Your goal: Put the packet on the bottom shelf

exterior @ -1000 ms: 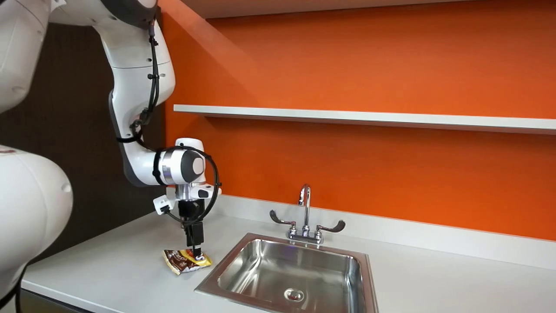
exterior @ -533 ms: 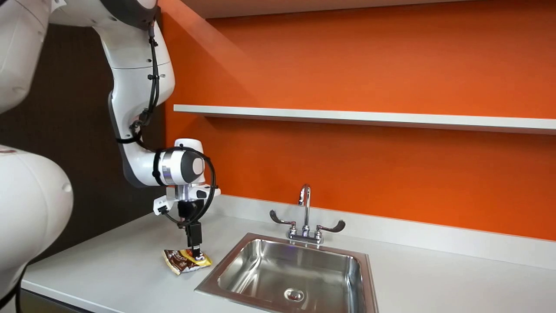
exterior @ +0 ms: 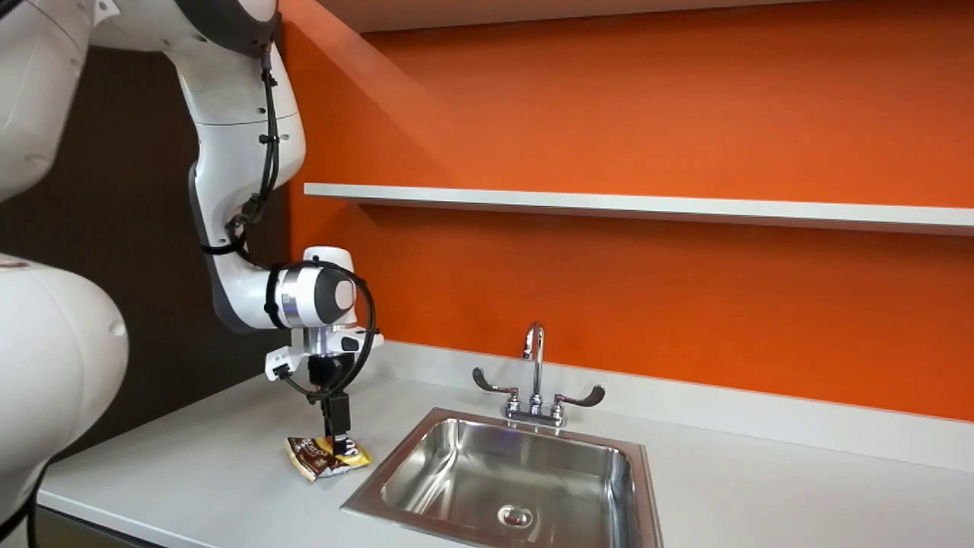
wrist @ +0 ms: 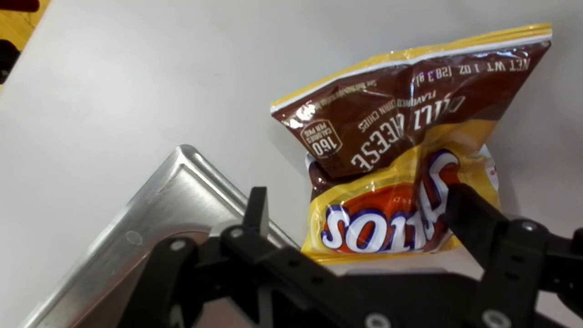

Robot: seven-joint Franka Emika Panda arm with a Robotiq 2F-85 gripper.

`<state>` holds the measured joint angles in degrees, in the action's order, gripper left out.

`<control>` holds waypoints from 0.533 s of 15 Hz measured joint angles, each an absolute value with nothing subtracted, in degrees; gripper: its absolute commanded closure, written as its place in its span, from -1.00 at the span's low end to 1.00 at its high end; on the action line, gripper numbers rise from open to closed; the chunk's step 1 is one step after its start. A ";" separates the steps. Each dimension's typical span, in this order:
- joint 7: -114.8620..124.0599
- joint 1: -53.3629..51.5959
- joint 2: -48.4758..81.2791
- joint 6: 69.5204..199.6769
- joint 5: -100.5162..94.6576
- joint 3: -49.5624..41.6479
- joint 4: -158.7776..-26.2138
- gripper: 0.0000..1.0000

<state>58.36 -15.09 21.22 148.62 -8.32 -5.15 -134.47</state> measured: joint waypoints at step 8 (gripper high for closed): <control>58.35 -15.10 21.58 148.62 -8.32 -4.77 -134.46 0.16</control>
<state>58.35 -15.10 21.58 148.62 -8.32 -4.77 -134.46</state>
